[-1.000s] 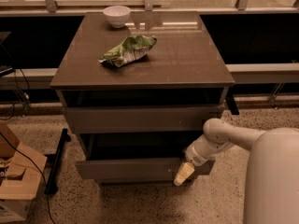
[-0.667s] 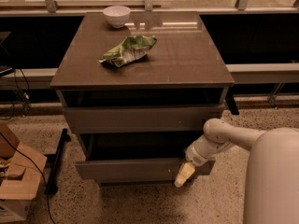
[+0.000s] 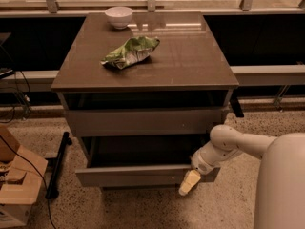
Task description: Open middle drawer
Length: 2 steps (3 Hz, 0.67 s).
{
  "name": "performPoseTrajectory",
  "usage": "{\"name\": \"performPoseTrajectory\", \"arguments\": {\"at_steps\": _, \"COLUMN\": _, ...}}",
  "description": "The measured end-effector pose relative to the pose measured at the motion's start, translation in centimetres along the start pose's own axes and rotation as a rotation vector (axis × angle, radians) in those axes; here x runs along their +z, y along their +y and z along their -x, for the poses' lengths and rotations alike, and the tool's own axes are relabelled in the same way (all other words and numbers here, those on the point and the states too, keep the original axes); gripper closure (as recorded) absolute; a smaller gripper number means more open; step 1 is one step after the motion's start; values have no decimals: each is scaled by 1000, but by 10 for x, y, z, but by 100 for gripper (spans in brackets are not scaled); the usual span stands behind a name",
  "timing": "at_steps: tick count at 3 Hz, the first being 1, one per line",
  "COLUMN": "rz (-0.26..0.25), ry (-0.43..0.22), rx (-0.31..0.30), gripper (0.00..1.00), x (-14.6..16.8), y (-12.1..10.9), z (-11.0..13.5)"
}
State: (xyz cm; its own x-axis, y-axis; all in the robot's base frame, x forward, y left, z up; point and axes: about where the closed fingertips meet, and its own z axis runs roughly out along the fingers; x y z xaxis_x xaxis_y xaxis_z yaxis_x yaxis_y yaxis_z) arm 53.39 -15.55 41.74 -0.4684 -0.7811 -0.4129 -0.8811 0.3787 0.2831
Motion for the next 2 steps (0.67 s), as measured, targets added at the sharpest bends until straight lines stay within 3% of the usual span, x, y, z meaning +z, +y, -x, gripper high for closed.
{"name": "performPoseTrajectory", "arguments": {"at_steps": 1, "rz": 0, "ry": 0, "rx": 0, "gripper": 19, "x": 0, "y": 0, "z": 0}}
{"name": "performPoseTrajectory", "arguments": {"at_steps": 2, "rz": 10, "ry": 8, "rx": 3, "gripper": 49, "x": 0, "y": 19, "z": -7}}
